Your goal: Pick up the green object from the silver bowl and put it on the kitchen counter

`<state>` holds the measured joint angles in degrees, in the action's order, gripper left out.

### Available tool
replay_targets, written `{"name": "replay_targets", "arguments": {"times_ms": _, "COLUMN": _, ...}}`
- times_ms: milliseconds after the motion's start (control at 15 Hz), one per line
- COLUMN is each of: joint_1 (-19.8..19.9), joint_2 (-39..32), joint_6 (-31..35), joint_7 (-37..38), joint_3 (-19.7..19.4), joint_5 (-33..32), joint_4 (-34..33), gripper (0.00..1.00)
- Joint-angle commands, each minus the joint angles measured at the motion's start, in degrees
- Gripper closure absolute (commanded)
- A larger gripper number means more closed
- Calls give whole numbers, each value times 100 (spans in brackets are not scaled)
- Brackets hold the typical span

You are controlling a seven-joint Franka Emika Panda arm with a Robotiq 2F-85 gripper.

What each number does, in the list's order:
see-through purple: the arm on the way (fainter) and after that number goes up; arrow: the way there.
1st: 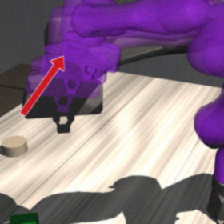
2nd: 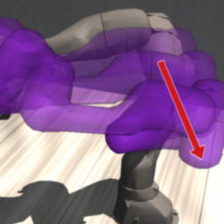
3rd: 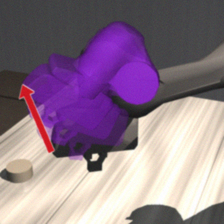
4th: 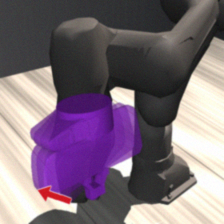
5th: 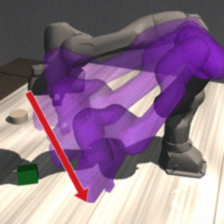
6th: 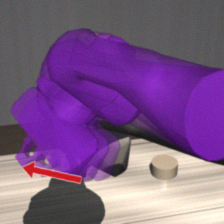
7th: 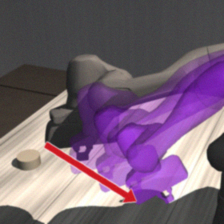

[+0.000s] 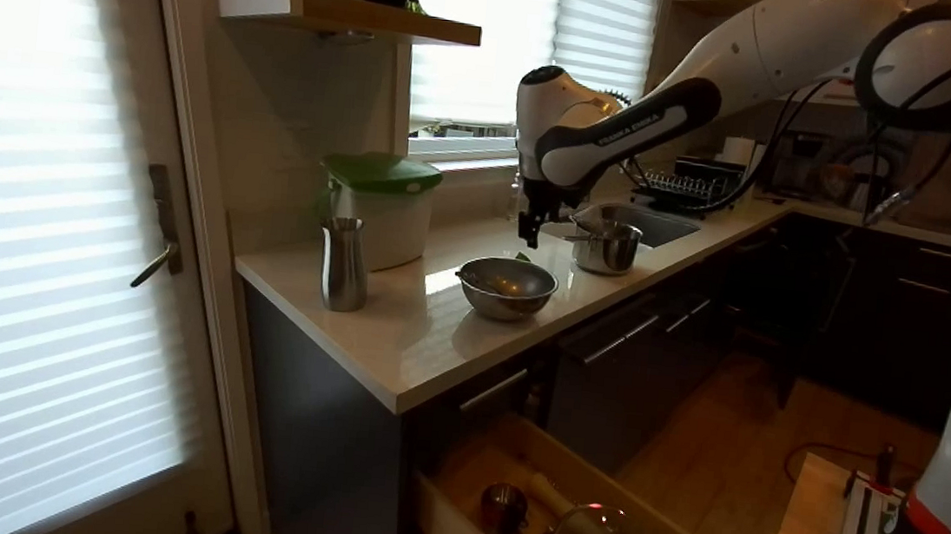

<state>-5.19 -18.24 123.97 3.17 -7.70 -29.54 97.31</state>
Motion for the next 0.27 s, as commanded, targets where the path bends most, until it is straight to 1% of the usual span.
{"name": "replay_targets", "arguments": {"times_ms": 0, "joint_1": -110, "joint_2": 869, "joint_6": -335, "joint_7": -98, "joint_3": 268, "joint_5": -390, "joint_4": 840, "gripper": 0}}
{"name": "replay_targets", "arguments": {"times_ms": 67, "joint_1": -86, "joint_2": 1011, "joint_6": -358, "joint_7": -341, "joint_3": 422, "joint_5": -216, "joint_4": 987, "gripper": 0}}
{"name": "replay_targets", "arguments": {"times_ms": 133, "joint_1": 19, "joint_2": 546, "joint_6": -315, "joint_7": -85, "joint_3": 352, "joint_5": -284, "joint_4": 422, "gripper": 0}}
{"name": "replay_targets", "arguments": {"times_ms": 200, "joint_1": 13, "joint_2": 655, "joint_6": -318, "joint_7": -98, "joint_3": 426, "joint_5": -278, "joint_4": 505, "gripper": 0}}
